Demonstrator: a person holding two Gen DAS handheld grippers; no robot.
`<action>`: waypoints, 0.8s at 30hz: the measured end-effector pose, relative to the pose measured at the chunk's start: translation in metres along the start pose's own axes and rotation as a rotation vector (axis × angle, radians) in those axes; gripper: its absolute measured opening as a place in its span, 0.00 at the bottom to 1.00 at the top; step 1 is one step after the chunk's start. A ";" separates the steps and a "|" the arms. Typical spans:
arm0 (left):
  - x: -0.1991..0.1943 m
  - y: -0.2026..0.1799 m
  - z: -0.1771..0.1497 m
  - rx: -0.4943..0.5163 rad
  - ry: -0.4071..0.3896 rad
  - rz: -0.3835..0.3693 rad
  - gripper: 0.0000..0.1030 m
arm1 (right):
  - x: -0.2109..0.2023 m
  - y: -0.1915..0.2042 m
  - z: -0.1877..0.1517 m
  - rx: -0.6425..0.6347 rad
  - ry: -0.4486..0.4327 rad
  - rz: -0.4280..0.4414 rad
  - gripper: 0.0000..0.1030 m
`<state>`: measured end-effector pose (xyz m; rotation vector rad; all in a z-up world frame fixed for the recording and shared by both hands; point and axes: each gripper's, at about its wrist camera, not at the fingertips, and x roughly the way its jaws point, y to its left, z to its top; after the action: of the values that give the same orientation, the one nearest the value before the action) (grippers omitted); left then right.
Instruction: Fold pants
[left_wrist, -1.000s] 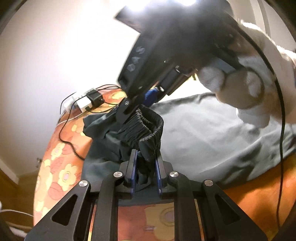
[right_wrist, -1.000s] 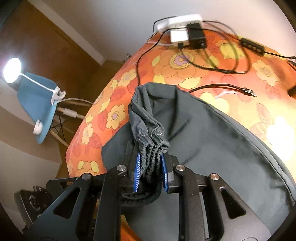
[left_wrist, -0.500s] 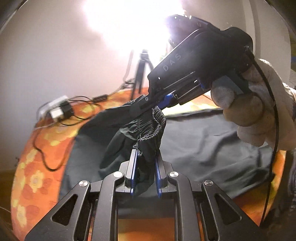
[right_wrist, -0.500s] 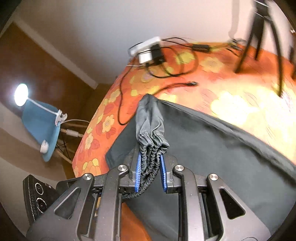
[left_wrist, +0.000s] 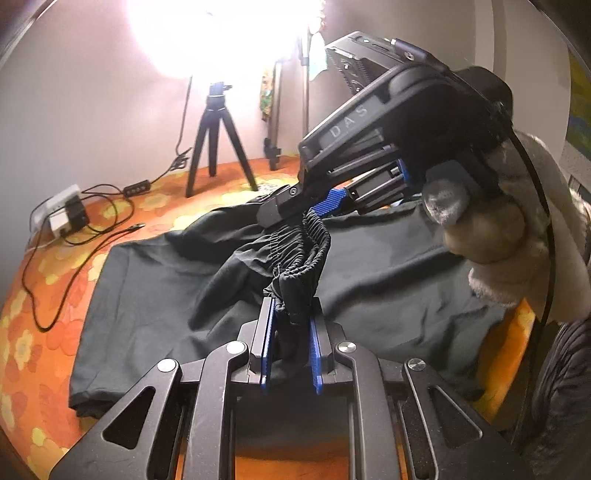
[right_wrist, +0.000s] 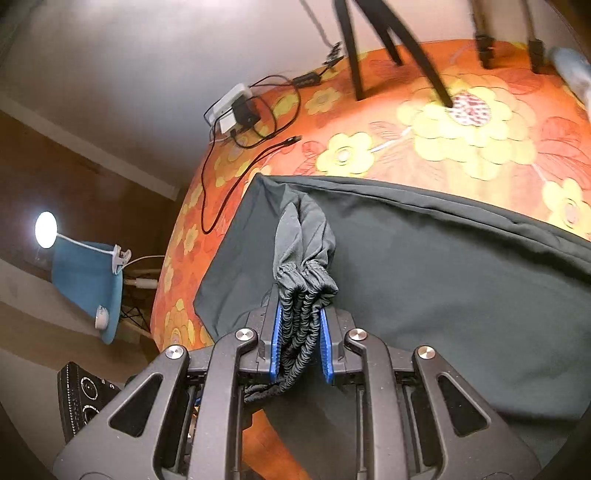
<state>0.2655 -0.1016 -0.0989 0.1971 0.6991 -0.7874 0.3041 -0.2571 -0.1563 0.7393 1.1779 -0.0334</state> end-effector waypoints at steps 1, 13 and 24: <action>0.000 -0.004 0.003 -0.001 0.001 -0.007 0.14 | -0.008 -0.003 -0.001 0.002 -0.009 -0.004 0.18; 0.006 -0.078 0.033 0.041 -0.003 -0.104 0.14 | -0.088 -0.044 -0.022 0.020 -0.065 -0.032 0.18; 0.032 -0.154 0.052 0.078 0.004 -0.226 0.14 | -0.162 -0.107 -0.047 0.063 -0.116 -0.113 0.18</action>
<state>0.1985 -0.2489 -0.0666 0.1926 0.7025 -1.0316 0.1570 -0.3702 -0.0817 0.7161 1.1109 -0.2061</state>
